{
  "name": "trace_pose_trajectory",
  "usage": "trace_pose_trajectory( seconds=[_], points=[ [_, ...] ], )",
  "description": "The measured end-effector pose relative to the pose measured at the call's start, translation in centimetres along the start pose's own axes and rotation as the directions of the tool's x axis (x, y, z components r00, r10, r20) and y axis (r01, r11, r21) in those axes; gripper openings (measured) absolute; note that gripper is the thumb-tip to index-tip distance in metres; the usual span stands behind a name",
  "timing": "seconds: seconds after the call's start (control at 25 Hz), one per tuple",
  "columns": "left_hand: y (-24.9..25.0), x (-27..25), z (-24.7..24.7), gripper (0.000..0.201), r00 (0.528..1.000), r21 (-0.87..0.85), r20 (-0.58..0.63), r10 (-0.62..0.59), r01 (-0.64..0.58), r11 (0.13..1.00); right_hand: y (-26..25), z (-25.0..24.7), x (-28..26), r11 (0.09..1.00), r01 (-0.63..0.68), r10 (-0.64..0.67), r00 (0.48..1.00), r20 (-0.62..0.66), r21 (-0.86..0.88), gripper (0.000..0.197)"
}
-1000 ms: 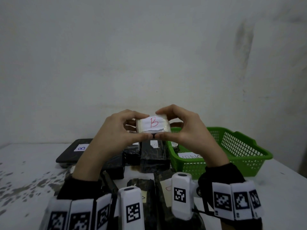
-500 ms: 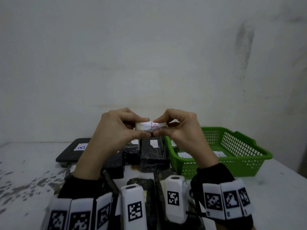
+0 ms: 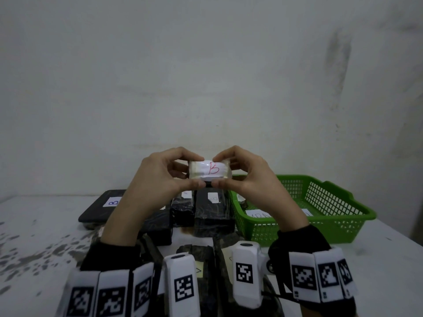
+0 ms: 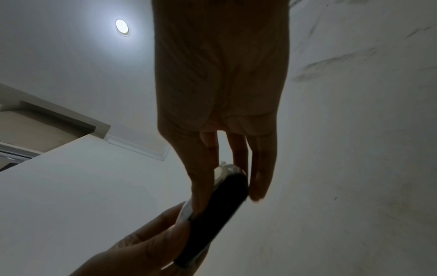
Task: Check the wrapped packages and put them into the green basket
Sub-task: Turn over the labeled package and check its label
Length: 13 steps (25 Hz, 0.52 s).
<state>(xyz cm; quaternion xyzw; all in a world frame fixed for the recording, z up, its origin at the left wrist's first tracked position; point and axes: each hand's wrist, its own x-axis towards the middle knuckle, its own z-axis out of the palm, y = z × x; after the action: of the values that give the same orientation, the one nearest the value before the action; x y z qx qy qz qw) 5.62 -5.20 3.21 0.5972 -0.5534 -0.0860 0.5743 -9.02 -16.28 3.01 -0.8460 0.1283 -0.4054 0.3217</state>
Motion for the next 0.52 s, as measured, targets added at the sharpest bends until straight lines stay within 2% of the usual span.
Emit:
trace_pose_trajectory(
  seconds=[0.08, 0.32, 0.52],
  points=[
    [-0.01, -0.04, 0.09, 0.035, 1.0, -0.008, -0.003, -0.013, 0.012, 1.0, 0.13, 0.03, 0.06, 1.0, -0.018, 0.018, 1.0, 0.026, 0.002, 0.033],
    [-0.15, 0.18, 0.52, 0.037, 1.0, 0.01, -0.015, -0.013, 0.013, 1.0, 0.39, 0.26, 0.18, 0.999, -0.025, 0.025, 1.0, -0.003, -0.025, 0.035],
    [-0.11, 0.17, 0.96, 0.031, 1.0, 0.027, 0.014, 0.021, -0.021, 0.999, 0.38, -0.45, -0.01, 0.996, -0.065, 0.062, 0.997, 0.048, 0.054, 0.037]
  ],
)
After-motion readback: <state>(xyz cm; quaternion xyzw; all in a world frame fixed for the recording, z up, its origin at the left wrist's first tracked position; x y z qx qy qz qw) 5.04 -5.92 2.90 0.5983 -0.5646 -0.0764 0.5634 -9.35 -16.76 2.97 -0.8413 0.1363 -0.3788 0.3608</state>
